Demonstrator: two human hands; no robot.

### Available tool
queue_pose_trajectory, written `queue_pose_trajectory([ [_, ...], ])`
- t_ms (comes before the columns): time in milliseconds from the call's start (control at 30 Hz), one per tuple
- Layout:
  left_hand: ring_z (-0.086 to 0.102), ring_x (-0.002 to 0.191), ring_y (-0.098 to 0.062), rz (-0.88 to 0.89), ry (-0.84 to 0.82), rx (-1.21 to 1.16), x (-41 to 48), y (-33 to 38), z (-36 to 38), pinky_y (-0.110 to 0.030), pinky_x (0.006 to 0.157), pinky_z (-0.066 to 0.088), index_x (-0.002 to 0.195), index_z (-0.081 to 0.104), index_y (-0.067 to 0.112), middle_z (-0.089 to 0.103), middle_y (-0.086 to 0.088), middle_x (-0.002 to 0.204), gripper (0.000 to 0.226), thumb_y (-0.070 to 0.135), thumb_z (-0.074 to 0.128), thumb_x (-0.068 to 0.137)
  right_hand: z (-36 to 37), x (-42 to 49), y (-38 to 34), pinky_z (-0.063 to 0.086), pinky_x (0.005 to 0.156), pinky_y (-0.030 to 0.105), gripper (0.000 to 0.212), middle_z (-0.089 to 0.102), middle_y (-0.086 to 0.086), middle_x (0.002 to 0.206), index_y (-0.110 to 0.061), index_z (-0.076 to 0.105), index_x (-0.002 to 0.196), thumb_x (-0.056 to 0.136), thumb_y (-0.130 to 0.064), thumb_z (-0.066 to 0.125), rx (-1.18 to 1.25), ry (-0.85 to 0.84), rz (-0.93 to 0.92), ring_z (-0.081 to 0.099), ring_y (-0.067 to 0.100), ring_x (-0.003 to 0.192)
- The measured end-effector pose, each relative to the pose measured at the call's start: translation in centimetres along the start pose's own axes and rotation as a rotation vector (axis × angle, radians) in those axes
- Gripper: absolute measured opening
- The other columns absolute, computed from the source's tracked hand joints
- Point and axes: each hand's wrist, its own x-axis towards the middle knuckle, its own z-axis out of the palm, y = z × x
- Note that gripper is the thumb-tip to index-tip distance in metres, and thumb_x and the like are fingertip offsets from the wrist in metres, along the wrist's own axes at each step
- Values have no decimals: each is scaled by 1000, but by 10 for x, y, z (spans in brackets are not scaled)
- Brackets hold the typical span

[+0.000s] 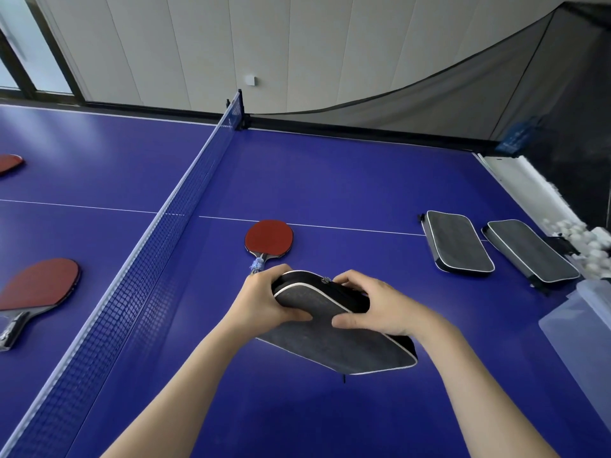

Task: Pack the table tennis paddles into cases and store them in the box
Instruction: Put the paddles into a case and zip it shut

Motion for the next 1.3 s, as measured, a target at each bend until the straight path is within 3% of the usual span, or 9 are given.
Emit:
queue_pose_trajectory([
  [167,66,73,-4,6,43,40,-5,-1,2,-31,69,54,87,66,25,70,16,74,45,22,92,50,-1,6,-21,44,95,21,21,66,-21,111,-41,63,112,93,-41,53,113,124,-74,57,-7,105],
  [367,66,76,-1,-19,89,21,-8,0,2,-27,70,54,90,66,30,70,20,78,46,23,91,51,11,11,-27,50,86,26,11,70,-12,93,-25,73,94,88,-23,65,-6,338,-174,61,5,93],
  [500,66,75,-3,-39,149,-2,-14,-1,6,-30,69,55,89,66,26,70,15,75,41,21,88,54,17,12,-27,51,74,27,9,64,-5,89,-17,64,78,87,-18,66,-114,415,-263,59,9,83],
  [633,66,72,-9,-35,161,7,-18,-1,8,-37,67,55,86,65,23,70,11,72,37,21,87,56,16,13,-24,44,69,16,11,53,-11,90,-22,59,80,88,-25,65,-117,314,-190,54,6,81],
  [800,66,77,-11,-15,183,71,-21,-2,10,-34,68,54,89,65,24,70,12,76,40,24,87,57,18,8,-17,41,64,18,27,55,-7,81,-21,61,74,90,-42,57,-115,324,-64,52,7,75],
  [933,57,74,-10,64,229,231,-24,-4,14,-16,64,40,90,64,23,63,16,75,38,24,87,59,24,3,-14,40,65,21,38,60,-1,79,-14,67,74,90,-46,53,21,342,37,55,11,74],
  [1033,56,74,-15,120,264,318,-26,-7,16,-20,63,38,90,65,21,63,12,76,37,20,86,59,33,-3,-10,41,63,11,21,65,-6,78,-21,69,78,89,-37,61,256,314,70,57,3,73],
  [1133,55,71,-15,172,258,355,-27,-9,18,-19,62,38,88,65,21,64,10,76,38,21,87,57,39,-6,-9,41,65,16,12,63,-9,76,-22,64,79,89,-28,64,484,284,97,56,4,73],
  [1300,56,77,-14,71,243,293,-27,-15,19,-18,65,39,92,65,24,64,13,78,36,22,83,61,39,-2,-11,40,57,13,17,61,-9,69,-20,60,71,85,-24,66,475,398,108,53,3,64],
])
